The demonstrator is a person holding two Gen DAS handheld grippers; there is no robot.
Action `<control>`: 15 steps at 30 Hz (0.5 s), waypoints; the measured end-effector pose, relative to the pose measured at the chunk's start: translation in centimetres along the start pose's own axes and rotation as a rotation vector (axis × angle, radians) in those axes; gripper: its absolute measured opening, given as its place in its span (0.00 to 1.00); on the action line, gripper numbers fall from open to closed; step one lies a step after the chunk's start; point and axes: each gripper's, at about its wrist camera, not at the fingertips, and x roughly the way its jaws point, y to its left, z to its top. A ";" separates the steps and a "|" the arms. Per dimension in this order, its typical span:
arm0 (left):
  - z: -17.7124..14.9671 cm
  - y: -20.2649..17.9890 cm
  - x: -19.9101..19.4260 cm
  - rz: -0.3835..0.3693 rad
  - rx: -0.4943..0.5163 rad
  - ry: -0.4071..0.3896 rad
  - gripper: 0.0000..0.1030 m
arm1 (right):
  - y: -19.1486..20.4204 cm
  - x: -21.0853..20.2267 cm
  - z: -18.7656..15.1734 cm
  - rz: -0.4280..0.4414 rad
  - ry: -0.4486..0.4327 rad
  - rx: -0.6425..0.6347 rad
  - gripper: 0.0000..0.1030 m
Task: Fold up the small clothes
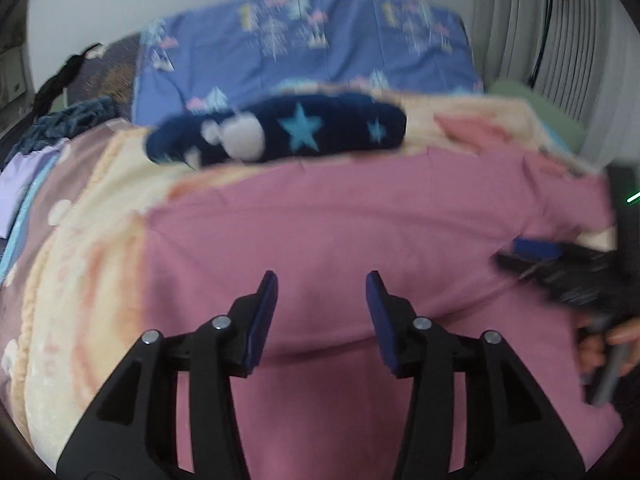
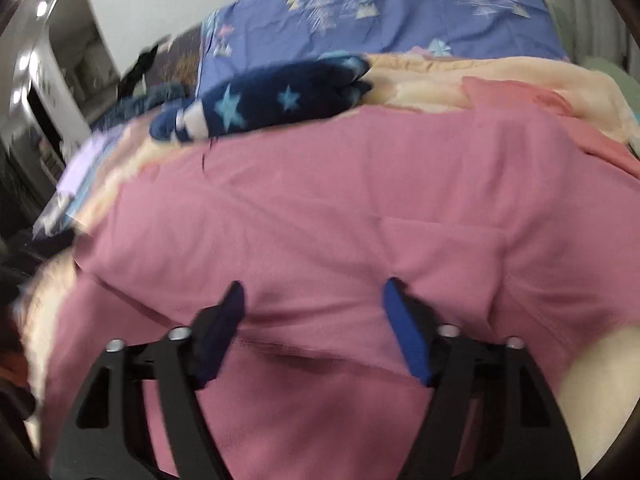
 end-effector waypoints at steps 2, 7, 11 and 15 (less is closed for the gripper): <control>-1.5 -0.5 4.2 0.042 0.014 0.063 0.48 | -2.8 -3.5 0.2 0.040 -0.062 0.131 0.52; -2.1 0.4 3.4 -0.004 -0.031 0.019 0.48 | -15.4 -15.2 0.1 -0.077 -0.300 0.370 0.40; -2.1 0.3 3.5 0.004 -0.026 0.020 0.48 | -27.2 -21.9 -3.8 -0.220 -0.416 0.750 0.33; -2.0 0.3 3.3 0.005 -0.024 0.018 0.49 | -33.5 -23.0 -7.8 -0.197 -0.428 0.991 0.34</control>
